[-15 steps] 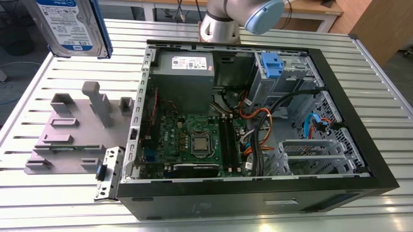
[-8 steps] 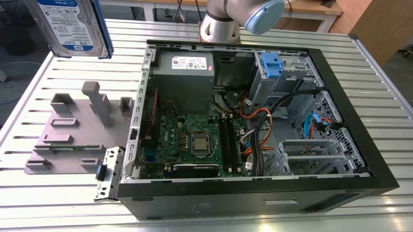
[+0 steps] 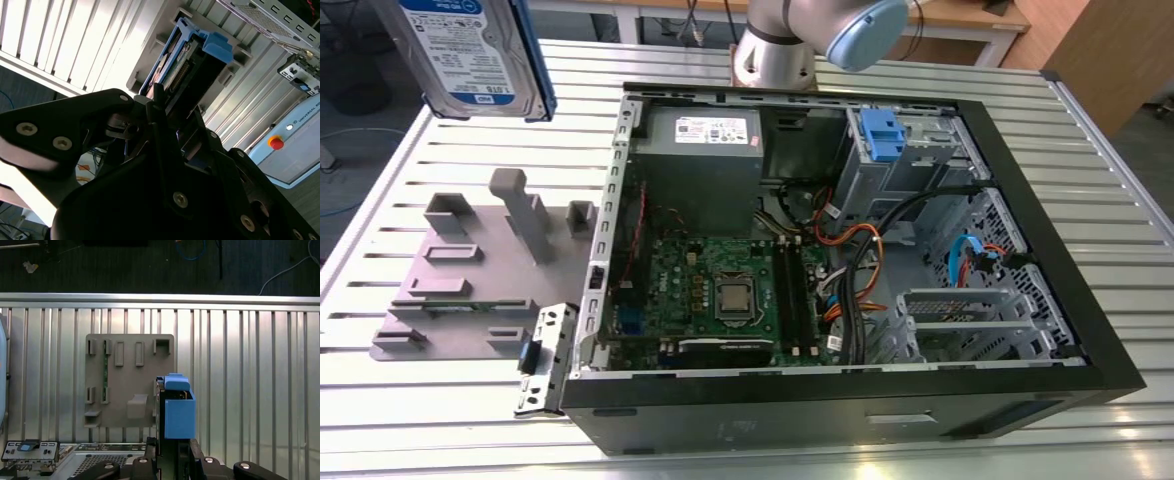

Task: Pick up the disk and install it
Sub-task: 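Pick up the disk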

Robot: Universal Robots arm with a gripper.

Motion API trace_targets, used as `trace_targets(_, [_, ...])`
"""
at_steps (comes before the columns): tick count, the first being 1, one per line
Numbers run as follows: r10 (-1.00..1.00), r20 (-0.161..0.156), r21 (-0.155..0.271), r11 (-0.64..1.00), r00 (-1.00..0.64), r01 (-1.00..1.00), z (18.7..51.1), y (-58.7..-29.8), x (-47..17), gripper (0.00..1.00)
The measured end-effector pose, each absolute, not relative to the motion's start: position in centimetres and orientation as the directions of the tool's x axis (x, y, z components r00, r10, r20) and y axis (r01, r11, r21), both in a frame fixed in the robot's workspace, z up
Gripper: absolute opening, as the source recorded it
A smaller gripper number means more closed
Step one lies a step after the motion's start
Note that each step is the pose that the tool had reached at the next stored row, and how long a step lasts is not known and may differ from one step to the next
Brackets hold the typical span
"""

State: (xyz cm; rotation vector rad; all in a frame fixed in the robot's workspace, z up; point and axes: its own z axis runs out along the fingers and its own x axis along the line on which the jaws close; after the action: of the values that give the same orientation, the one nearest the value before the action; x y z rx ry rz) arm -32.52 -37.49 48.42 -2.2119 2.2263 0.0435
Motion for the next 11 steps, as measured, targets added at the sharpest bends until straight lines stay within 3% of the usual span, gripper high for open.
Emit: trace_targets(11, [-1.000, -0.022, 0.018, 0.006, -0.007, -1.000, 48.42, -37.49, -32.32, 0.35])
